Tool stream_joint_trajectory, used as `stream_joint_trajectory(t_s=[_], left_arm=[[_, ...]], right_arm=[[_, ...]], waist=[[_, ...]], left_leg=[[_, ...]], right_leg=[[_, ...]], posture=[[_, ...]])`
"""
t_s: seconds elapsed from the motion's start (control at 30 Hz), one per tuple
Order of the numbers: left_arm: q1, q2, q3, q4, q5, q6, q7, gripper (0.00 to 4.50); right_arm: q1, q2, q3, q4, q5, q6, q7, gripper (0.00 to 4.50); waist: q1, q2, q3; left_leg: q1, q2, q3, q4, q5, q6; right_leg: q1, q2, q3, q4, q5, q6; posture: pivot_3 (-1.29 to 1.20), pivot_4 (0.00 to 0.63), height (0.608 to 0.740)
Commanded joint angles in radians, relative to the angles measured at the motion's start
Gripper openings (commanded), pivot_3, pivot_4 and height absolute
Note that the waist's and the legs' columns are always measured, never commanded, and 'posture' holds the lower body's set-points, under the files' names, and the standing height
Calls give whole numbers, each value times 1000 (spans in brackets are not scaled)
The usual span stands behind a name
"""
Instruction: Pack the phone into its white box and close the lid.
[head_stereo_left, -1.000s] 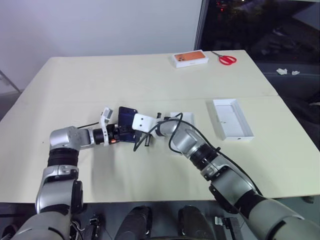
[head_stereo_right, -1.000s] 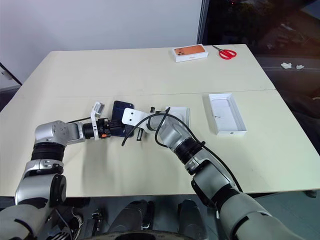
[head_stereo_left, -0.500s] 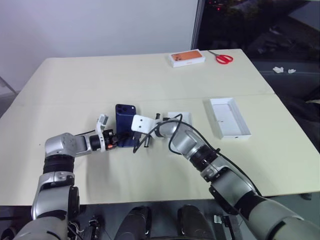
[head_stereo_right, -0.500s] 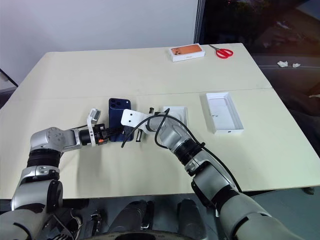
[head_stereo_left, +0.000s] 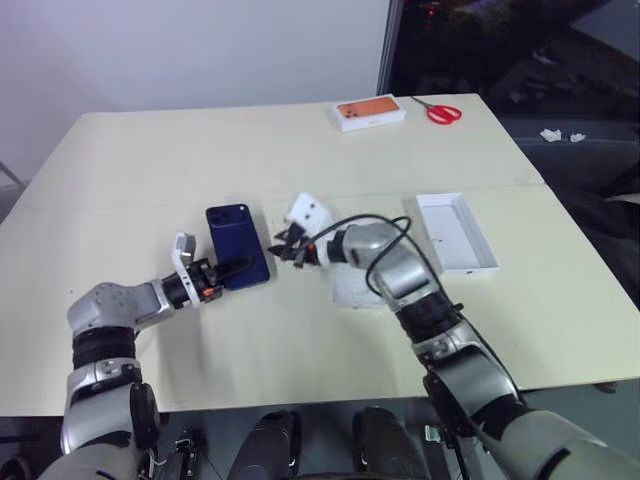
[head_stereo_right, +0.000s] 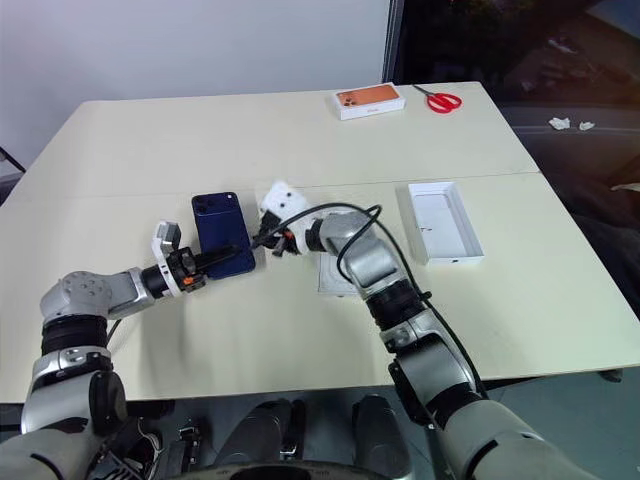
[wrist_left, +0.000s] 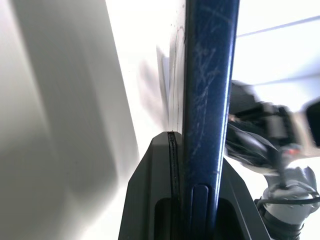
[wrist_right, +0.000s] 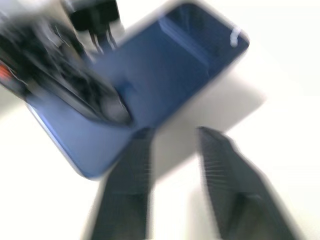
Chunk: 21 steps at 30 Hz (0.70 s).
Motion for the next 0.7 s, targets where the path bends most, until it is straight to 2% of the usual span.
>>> stream_joint_trajectory(t_s=[0.03,0.13,0.27,0.5,0.63,0.7], left_arm=[[47,-9,52,-99,-84,64,26,0],[84,-15,80,-166,-142,111,40,0],[120,-30,94,-224,-164,113,81,0],[146,-62,90,-302,-196,121,139,0],[148,-73,87,-332,-221,142,165,0],[148,-78,89,-345,-235,150,180,0]], right_arm=[[63,-149,-8,-196,92,52,152,3371],[129,-306,9,-310,141,74,270,3371],[213,-484,60,-385,127,0,364,3371],[265,-571,89,-351,83,-81,352,3371],[259,-586,105,-297,32,-136,320,2147],[255,-584,97,-292,41,-132,318,2147]], waist=[[1,0,0],[5,-2,1],[2,-4,3],[8,-10,7],[19,-11,8],[29,-12,8]], left_leg=[[-1,0,0,0,0,0],[-6,-1,0,2,-1,1],[-10,0,1,3,0,1],[-10,1,1,3,0,-1],[-10,1,1,3,0,-1],[-10,1,1,3,0,-1]], right_leg=[[0,0,0,0,0,0],[-2,-1,0,-1,0,0],[-4,-1,-1,-1,0,0],[-3,-1,-1,-1,0,0],[-3,-1,-1,-1,0,0],[-3,-1,-1,-1,0,0]], posture=[[0,150,740],[0,150,740],[0,150,740],[0,150,740],[0,150,740],[0,150,740]])
